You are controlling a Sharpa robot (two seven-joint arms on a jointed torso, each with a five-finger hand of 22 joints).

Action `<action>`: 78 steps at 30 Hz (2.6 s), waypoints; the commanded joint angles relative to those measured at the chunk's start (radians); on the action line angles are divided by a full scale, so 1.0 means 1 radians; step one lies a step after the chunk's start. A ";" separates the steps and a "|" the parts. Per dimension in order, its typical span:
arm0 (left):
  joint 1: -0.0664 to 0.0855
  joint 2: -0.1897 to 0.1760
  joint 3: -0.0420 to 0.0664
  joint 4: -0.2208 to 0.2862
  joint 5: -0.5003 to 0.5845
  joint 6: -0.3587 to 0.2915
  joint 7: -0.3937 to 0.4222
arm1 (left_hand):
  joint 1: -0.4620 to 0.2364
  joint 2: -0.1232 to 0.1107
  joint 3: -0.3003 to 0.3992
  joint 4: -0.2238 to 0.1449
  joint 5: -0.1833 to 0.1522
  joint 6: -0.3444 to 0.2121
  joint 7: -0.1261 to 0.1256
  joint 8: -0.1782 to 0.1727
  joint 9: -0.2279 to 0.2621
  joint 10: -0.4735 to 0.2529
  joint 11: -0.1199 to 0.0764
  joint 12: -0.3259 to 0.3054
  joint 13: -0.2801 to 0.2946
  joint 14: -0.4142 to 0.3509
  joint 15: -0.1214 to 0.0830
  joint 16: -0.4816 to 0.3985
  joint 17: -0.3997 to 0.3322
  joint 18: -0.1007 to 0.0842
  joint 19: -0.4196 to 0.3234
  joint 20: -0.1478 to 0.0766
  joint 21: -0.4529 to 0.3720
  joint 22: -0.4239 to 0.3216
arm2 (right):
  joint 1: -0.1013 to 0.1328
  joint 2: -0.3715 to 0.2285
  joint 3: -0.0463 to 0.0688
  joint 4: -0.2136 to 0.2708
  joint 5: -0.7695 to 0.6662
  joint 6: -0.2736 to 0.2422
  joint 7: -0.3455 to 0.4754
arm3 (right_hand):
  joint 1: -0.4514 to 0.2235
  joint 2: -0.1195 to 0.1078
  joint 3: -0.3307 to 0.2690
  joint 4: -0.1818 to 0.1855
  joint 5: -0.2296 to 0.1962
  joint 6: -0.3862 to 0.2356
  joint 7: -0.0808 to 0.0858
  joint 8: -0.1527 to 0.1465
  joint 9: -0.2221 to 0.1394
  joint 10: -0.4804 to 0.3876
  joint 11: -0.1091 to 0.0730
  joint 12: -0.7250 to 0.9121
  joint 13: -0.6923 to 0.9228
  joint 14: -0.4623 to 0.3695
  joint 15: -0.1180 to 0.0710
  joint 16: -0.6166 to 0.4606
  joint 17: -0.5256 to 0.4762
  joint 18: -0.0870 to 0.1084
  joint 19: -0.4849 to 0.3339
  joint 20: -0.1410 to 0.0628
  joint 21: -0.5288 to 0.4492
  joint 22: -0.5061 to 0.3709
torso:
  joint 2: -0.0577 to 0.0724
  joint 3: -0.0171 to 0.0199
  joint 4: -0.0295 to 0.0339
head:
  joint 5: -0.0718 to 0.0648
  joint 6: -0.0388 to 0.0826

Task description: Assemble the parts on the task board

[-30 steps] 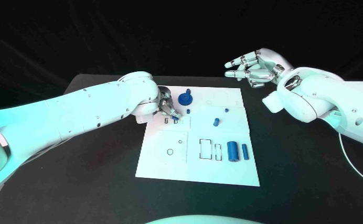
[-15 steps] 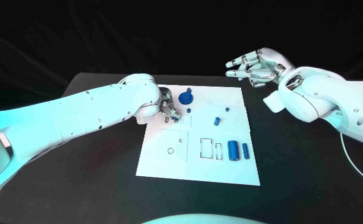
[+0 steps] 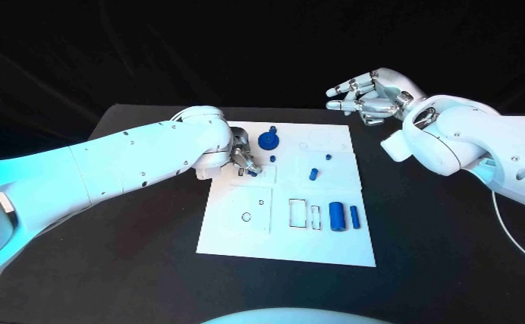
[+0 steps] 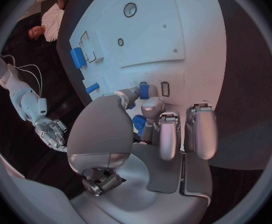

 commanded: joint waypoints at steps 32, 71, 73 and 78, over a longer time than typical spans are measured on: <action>-0.005 0.035 -0.005 -0.050 0.010 0.074 -0.016 | -0.103 0.018 0.117 -0.132 0.004 0.029 -0.019 0.022 0.016 0.026 -0.010 0.020 0.014 0.105 -0.006 0.002 0.263 -0.018 0.041 -0.001 0.016 0.107 | 0.000 0.003 0.000 0.003 -0.011 0.018 0.006 | -0.003 0.006 -0.005 0.003 0.004 0.000 0.004 0.002 -0.001 -0.004 0.003 -0.004 -0.002 0.031 0.003 -0.007 -0.003 0.008 -0.005 -0.003 -0.005 -0.003 | 0.001 0.0004 -0.0020 | 0.010 -0.011; -0.005 0.048 -0.008 -0.072 0.009 0.085 -0.020 | -0.240 0.027 -0.335 0.014 -0.012 0.084 -0.028 -0.002 0.007 0.036 -0.017 0.023 0.013 0.105 -0.013 0.002 0.263 -0.022 0.048 -0.009 0.024 0.129 | 0.000 -0.001 0.000 0.005 -0.014 0.027 0.025 | -0.033 -0.005 -0.050 0.024 0.026 -0.012 0.007 -0.001 -0.001 -0.015 0.008 -0.005 -0.014 0.020 0.008 -0.040 -0.031 0.016 -0.028 0.001 -0.029 -0.039 | 0.000 0.0005 0.0000 | 0.004 -0.016; -0.005 0.047 -0.008 -0.071 0.009 0.085 -0.020 | -0.233 0.029 -0.348 0.016 -0.012 0.085 -0.029 -0.003 0.007 0.036 -0.017 0.023 0.013 0.105 -0.013 0.002 0.263 -0.022 0.048 -0.009 0.024 0.129 | 0.000 -0.001 0.000 0.005 -0.014 0.027 0.025 | -0.034 -0.005 -0.052 0.026 0.027 -0.012 0.007 -0.001 -0.001 -0.015 0.008 -0.005 -0.014 0.020 0.008 -0.041 -0.032 0.016 -0.028 0.001 -0.030 -0.039 | 0.000 0.0004 0.0000 | 0.005 -0.015; -0.005 0.043 -0.007 -0.064 0.009 0.061 -0.016 | -0.223 0.037 -0.380 0.024 -0.012 0.086 -0.029 -0.003 0.008 0.038 -0.017 0.024 0.014 0.105 -0.013 0.002 0.263 -0.022 0.049 -0.009 0.025 0.130 | 0.000 -0.001 0.000 0.004 -0.014 0.027 0.025 | -0.035 -0.005 -0.055 0.027 0.028 -0.012 0.007 -0.001 -0.001 -0.015 0.008 -0.004 -0.014 0.020 0.008 -0.042 -0.033 0.016 -0.029 0.001 -0.030 -0.040 | -0.001 0.0002 0.0001 | 0.005 -0.013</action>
